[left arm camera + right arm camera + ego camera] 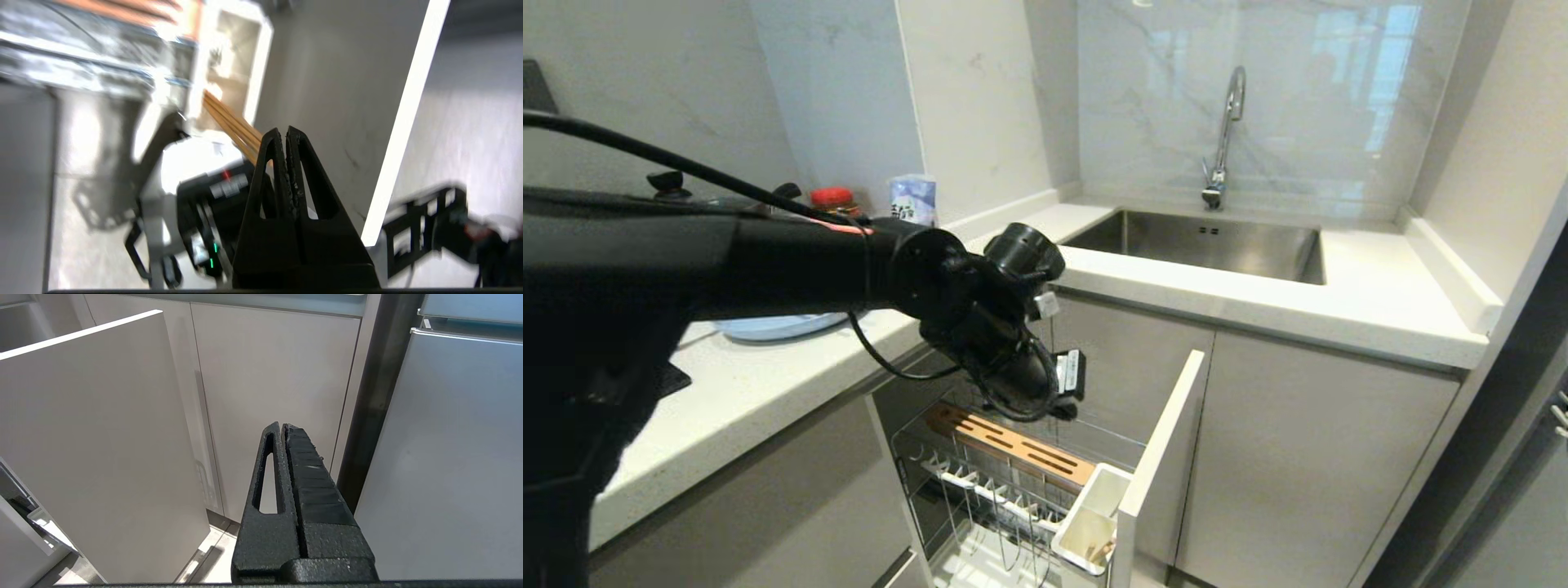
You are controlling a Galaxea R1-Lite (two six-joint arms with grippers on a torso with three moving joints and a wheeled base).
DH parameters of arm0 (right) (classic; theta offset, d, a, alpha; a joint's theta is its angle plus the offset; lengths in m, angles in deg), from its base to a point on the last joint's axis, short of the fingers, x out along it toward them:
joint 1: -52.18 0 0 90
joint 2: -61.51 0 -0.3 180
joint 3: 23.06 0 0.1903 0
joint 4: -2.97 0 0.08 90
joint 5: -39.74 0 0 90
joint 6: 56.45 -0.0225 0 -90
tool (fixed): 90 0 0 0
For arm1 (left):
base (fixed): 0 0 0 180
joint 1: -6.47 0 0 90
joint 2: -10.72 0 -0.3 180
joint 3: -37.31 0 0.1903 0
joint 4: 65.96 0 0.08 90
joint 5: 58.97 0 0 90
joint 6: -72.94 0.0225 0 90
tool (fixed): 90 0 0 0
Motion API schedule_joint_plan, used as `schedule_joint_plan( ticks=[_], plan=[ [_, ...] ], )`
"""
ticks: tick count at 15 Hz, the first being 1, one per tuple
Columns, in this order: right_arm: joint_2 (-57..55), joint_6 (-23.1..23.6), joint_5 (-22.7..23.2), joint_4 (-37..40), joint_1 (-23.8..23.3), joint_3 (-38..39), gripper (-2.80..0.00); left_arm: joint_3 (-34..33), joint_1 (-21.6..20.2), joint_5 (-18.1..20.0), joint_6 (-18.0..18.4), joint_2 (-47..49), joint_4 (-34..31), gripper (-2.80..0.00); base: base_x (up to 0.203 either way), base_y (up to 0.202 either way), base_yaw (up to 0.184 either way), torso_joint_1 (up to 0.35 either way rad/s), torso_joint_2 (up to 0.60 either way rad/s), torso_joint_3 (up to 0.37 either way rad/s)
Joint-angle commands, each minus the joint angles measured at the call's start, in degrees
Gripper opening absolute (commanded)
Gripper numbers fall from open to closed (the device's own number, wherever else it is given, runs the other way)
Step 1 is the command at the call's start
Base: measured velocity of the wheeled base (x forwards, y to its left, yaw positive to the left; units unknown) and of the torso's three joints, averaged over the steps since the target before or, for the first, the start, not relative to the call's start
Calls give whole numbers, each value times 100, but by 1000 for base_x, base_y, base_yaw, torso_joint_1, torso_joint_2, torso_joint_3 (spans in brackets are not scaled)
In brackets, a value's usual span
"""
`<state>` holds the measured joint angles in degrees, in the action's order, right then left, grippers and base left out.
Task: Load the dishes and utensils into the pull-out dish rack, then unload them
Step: Pick up the chopsticks and place it in the cupboard
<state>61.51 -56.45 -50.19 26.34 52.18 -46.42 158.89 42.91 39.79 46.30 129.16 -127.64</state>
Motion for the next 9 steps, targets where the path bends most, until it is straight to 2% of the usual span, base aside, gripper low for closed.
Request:
schedule_joint_plan(
  ticks=[1, 3, 7, 9],
  plan=[
    [0, 0, 1, 0, 0, 0, -280, 47, -140, -302, -16, -577, -16, -280, 0, 0, 0, 0, 0, 0],
    [0, 0, 1, 0, 0, 0, -280, 48, -223, -731, -10, -1124, -11, -280, 0, 0, 0, 0, 0, 0],
    [0, 0, 1, 0, 0, 0, -280, 23, -326, -1333, 71, -2595, -12, -280, 0, 0, 0, 0, 0, 0],
    [0, 0, 1, 0, 0, 0, -280, -102, -468, -1482, 417, -3409, -4, -280, 0, 0, 0, 0, 0, 0]
  ],
)
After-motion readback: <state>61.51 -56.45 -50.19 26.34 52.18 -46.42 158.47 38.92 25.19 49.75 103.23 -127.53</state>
